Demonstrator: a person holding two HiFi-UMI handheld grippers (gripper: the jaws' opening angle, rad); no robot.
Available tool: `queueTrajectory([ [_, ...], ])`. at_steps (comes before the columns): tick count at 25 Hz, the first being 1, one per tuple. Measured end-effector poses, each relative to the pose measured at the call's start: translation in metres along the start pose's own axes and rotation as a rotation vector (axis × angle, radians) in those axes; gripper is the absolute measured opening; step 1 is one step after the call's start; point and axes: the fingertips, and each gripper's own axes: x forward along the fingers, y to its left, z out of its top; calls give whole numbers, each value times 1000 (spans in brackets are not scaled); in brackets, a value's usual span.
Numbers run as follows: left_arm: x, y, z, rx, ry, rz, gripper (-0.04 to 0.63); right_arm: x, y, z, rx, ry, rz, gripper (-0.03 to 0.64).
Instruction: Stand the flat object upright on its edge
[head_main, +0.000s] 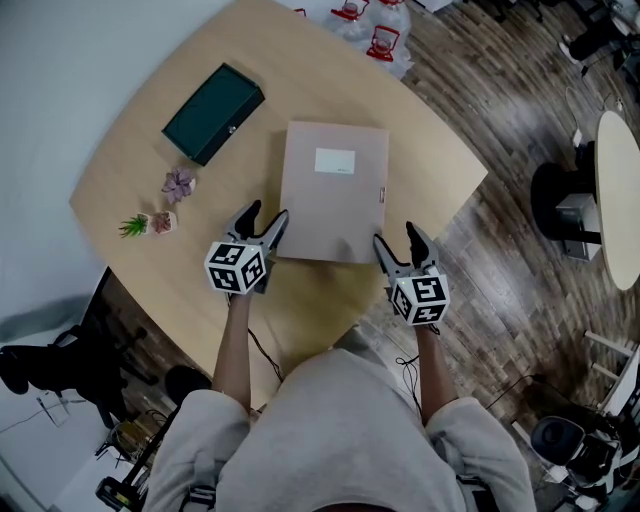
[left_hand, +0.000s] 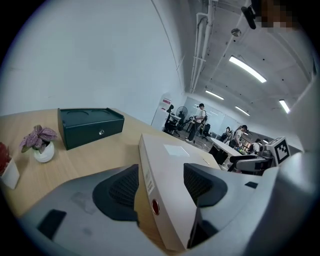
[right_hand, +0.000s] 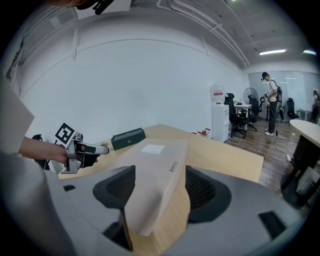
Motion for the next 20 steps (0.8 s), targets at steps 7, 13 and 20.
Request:
queueTrajectory([
  [7, 16, 3, -12, -30, 36, -8, 273, 20, -5, -6, 26, 39, 28, 304],
  [13, 27, 6, -13, -48, 57, -17, 288, 38, -10, -13, 72, 69, 47, 310],
  [20, 46, 10, -10, -56, 82, -38, 301, 57, -16, -16, 92, 93, 55, 318],
])
